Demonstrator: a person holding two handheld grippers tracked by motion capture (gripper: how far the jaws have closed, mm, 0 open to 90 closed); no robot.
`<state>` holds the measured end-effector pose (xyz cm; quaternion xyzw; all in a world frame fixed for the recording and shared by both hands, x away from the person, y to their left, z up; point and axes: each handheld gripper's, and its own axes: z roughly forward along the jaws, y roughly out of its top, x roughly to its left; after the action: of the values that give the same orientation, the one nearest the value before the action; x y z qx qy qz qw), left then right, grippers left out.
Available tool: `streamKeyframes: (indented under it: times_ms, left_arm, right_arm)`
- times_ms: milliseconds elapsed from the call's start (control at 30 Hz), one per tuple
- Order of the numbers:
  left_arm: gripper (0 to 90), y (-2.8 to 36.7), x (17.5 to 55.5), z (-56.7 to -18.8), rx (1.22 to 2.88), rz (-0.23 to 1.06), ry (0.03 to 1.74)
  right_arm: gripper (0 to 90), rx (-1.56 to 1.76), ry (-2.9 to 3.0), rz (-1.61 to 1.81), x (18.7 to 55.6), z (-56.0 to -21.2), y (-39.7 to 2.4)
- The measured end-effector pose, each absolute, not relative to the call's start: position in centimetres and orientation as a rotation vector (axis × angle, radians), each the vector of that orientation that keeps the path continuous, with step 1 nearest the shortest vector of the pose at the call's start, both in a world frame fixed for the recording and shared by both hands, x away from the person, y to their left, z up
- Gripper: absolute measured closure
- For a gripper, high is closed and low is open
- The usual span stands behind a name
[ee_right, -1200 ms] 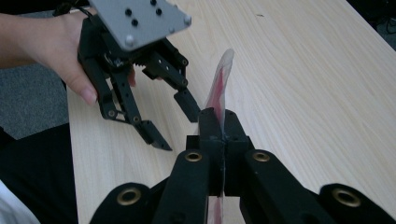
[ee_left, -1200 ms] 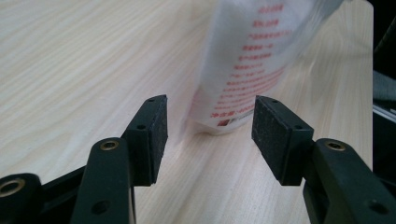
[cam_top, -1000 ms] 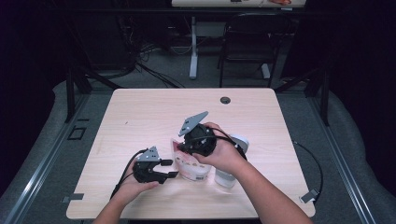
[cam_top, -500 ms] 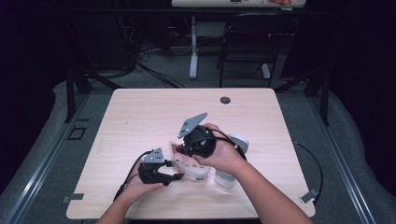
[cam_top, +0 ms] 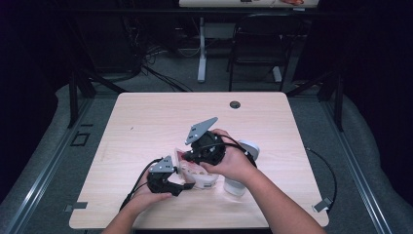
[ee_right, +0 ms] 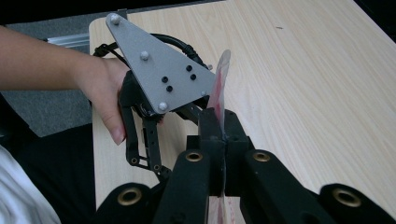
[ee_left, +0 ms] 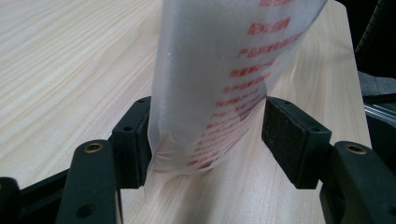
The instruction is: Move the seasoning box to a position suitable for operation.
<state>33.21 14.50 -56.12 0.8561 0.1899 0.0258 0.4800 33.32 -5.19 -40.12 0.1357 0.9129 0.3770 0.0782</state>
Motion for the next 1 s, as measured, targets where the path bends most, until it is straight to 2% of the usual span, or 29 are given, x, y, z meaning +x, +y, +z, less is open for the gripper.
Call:
streamKeyframes:
  times_ms: [133,300,500,1000]
  left_arm:
    - [38.0,14.4,33.2,-56.1,2.099,0.071,0.465]
    - [51.2,14.4,33.0,-56.0,2.126,0.097,0.442]
    - [57.3,14.4,32.7,-55.7,2.155,0.105,0.425]
    - [63.0,14.9,32.3,-54.4,2.214,0.099,0.411]
  right_arm:
    - [90.0,0.389,2.733,1.122,33.2,-40.2,-5.1]
    - [90.0,0.4,2.725,1.123,33.3,-40.3,-5.2]
    - [90.0,0.414,2.723,1.136,33.4,-40.3,-5.5]
    - [90.0,0.414,2.714,1.148,33.3,-40.1,-6.0]
